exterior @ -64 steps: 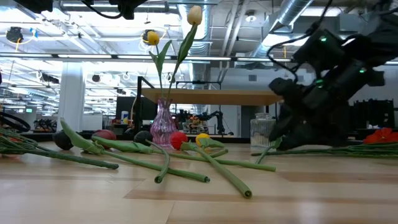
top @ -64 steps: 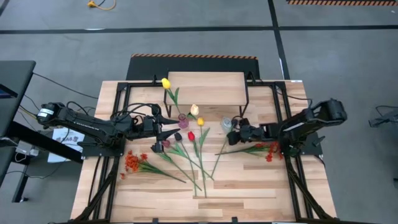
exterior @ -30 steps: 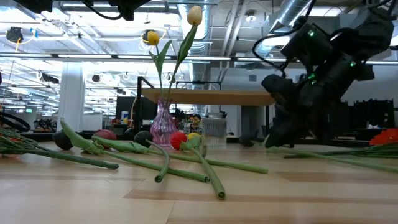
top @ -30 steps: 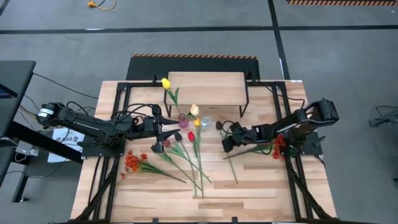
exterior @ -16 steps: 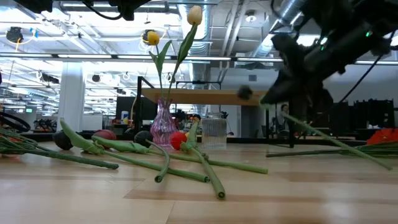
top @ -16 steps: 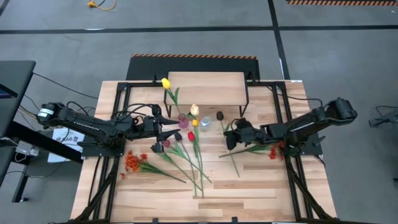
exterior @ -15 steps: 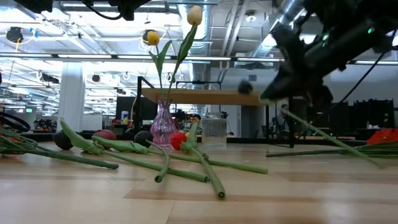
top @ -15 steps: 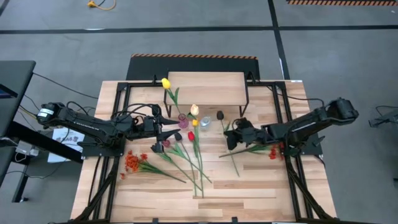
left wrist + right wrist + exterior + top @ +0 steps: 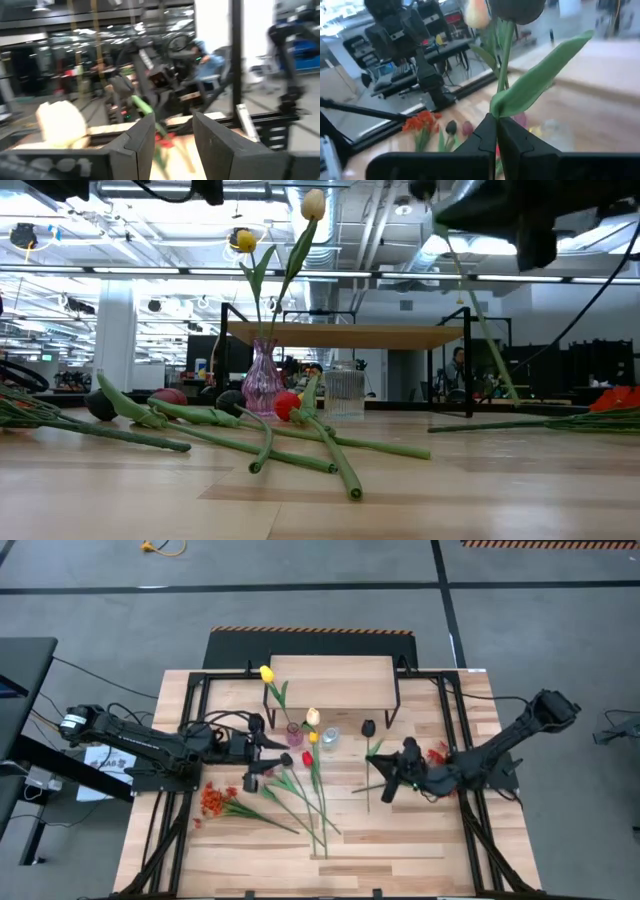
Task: Pick and place flowers into a vace then onto a shelf
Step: Put the top black tulip into the purple vase
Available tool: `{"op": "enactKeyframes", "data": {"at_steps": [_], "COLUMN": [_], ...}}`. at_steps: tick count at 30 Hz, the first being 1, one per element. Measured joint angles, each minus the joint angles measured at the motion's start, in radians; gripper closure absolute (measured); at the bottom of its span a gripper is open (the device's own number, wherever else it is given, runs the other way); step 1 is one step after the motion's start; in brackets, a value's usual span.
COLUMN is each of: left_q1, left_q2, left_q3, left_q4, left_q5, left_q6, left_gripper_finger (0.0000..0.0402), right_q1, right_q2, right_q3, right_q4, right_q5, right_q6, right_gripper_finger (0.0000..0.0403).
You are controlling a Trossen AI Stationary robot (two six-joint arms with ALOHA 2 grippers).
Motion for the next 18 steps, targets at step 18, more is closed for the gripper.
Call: {"op": "enactKeyframes", "data": {"at_steps": [18], "left_q1": [-0.074], "left_q2": [0.079], "left_q3": [0.0], "left_q4": [0.184], "left_q5": [0.099], "left_q6": [0.019], "left_gripper_finger": [0.028], "right_q1": [0.051], "right_q2": [0.305], "right_q3": [0.0], "right_q4": [0.802], "right_q5": [-0.39], "right_q6": [-0.602], "right_gripper_finger": [0.0402]}}
